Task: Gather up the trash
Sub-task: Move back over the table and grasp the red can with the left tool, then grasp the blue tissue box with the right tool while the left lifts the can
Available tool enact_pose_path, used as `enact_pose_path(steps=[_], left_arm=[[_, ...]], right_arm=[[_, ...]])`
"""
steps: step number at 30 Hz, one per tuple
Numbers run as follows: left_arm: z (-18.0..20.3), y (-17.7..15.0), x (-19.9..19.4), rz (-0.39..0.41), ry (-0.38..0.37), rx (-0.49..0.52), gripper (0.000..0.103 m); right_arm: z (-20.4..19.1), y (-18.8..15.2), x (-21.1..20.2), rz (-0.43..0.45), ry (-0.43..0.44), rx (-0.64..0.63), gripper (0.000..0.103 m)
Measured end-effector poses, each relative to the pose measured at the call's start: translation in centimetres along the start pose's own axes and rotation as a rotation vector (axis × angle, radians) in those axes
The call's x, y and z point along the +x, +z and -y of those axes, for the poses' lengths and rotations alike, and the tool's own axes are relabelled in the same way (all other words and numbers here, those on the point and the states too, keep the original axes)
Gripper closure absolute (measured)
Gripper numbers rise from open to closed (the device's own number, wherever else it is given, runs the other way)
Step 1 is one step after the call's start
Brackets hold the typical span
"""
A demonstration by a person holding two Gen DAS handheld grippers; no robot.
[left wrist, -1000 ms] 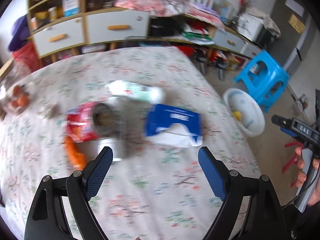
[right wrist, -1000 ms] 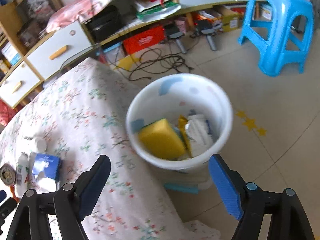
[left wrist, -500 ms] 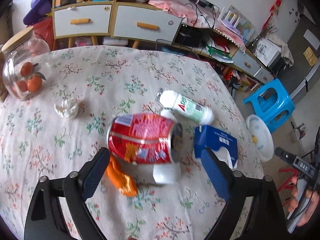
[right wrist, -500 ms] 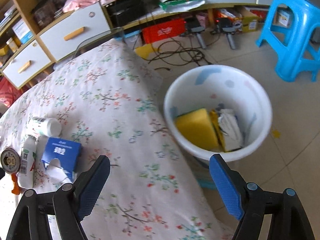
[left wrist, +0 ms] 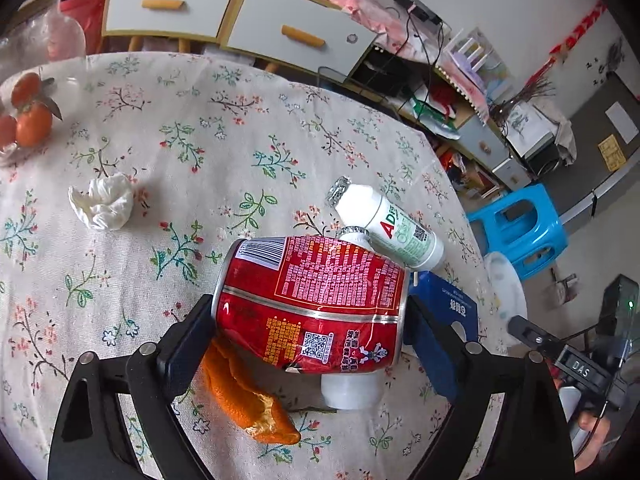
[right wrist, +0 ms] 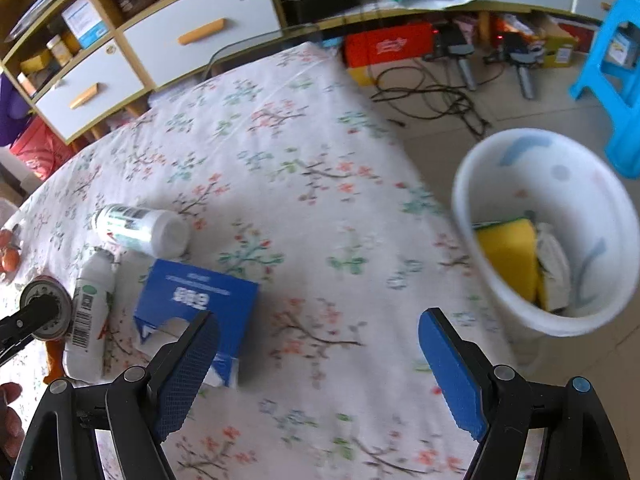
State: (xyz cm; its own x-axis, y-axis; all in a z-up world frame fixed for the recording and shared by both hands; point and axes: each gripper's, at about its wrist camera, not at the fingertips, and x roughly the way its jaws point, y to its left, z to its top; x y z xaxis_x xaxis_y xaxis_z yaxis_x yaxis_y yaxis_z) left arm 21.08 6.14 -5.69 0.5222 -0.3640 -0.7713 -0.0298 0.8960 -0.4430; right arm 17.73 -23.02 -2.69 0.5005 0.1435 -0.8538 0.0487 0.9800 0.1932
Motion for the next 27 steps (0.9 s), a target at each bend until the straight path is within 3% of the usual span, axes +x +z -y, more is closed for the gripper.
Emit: enact_pose_path(steps=[4,11,14,15,27], left_arm=[[0.9,-0.6,-0.8,0.010,0.016,0.042,0.012],[2.2,-2.6,-4.0,0.042,0.132,0.166,0.012],[1.6,-3.1,-5.5,0.062,0.133,0.170,0.012],[1.3,-3.2,-6.0,0.067,0.132,0.167,0.012],[-1.5,-3.5,-8.1,0.069,0.169,0.106,0.011]], right_arm=[[-2.0,0.1,1.6,-0.039,0.043,-0.009,0.018],[-4.9,0.5,3.9,-0.067,0.089,-0.009,0.017],[-5.4,1.0,4.4,-0.056,0.112,0.042,0.002],[-5.7,1.1,4.5,-0.049,0.115,0.050,0.001],[-8.7,0.7,8.4,-0.081,-0.087,-0.056,0.001]])
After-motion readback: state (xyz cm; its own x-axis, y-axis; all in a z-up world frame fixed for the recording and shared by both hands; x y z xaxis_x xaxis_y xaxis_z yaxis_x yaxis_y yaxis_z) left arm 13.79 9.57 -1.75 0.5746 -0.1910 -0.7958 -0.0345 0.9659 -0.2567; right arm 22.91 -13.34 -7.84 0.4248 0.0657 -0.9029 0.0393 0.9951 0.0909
